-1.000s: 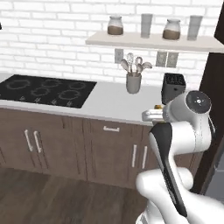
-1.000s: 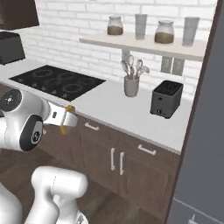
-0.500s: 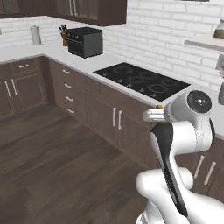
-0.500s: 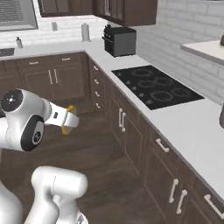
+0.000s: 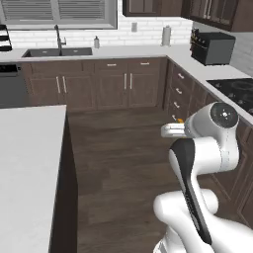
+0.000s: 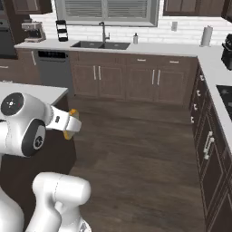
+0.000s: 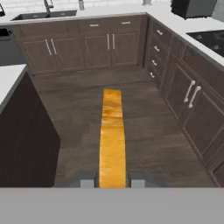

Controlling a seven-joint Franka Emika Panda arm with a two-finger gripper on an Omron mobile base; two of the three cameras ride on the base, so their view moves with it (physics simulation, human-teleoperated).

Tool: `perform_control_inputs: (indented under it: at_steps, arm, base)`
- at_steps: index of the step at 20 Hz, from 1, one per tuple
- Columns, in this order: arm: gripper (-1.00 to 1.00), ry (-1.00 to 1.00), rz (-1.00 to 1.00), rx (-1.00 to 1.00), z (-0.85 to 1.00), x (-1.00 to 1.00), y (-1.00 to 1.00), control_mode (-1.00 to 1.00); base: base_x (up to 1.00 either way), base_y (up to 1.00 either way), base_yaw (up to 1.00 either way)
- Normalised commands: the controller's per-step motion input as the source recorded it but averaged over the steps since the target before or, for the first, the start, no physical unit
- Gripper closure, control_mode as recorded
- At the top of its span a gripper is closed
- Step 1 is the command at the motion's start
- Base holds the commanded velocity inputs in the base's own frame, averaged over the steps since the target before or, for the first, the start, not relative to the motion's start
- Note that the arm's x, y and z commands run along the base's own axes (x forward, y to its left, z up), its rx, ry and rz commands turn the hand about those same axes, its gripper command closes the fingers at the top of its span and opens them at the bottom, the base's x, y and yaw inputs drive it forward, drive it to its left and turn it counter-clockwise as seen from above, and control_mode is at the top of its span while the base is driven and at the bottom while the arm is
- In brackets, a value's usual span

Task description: Start the toaster. Once the lever pops up, take the bread to the plate on the dining counter.

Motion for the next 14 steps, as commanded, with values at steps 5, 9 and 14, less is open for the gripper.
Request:
perform_control_inputs:
  at_steps: [5,9,14]
  arm:
    - [1.0,0.0,0.0,0.0,0.0,0.0,0.0,1.0]
    - [1.0,0.0,0.0,0.0,0.0,0.0,0.0,1.0]
    - [1.0,0.0,0.0,0.0,0.0,0.0,0.0,1.0]
  base:
    - [-0.59,-0.14,0.89]
    - [-0.43,-0.06,0.91]
    - [-0.24,0.0,0.93]
